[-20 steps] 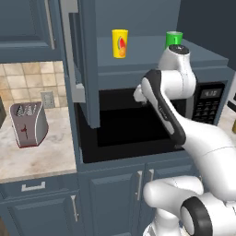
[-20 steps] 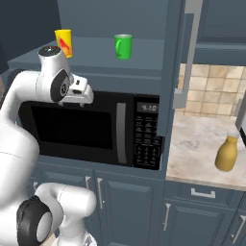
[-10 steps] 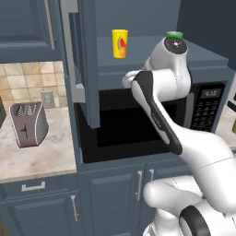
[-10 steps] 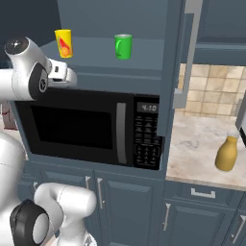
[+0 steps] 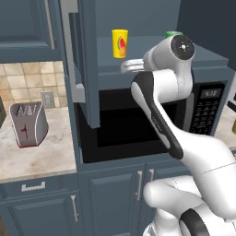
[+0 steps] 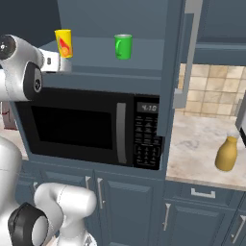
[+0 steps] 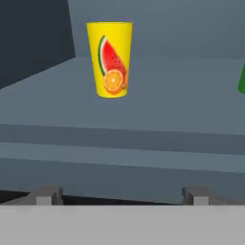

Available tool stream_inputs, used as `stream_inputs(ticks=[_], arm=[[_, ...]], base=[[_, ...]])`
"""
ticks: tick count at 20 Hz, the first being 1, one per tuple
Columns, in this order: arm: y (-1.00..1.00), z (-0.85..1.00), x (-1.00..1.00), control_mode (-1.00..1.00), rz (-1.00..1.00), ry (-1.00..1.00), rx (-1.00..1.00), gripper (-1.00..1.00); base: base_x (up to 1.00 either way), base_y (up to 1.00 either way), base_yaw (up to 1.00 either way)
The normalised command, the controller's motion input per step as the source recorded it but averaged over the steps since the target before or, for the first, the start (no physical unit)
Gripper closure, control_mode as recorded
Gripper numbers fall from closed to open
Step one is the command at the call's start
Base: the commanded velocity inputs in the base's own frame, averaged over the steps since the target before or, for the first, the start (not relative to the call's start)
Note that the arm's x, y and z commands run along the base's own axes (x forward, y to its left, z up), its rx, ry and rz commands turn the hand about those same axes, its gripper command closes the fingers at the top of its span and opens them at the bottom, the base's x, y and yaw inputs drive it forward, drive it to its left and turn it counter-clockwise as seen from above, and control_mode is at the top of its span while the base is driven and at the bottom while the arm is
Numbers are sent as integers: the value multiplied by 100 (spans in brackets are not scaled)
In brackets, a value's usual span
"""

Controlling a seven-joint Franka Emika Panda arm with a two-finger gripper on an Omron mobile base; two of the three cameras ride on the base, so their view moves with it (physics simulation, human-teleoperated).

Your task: There is a tray on the dining counter. Grab the cup, mug, and pitcher and place them on the tray. The pitcher may be placed next to the tray if it cannot fit the tray.

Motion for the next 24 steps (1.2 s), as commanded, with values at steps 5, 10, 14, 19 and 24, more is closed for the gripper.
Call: stream_inputs(ticks=[5,10,14,19,24], arm=[[7,41,0,-100,0,-21,1,-100],[11,33,0,-100,0,-18,0,-100],[4,33,0,-100,0,-17,0,-100],[0,13,0,-100,0,-9,0,-100],[0,0,0,-100,0,-6,0,-100]], base=[[0,0,0],[0,0,0],[0,0,0],[0,0,0],[0,0,0]])
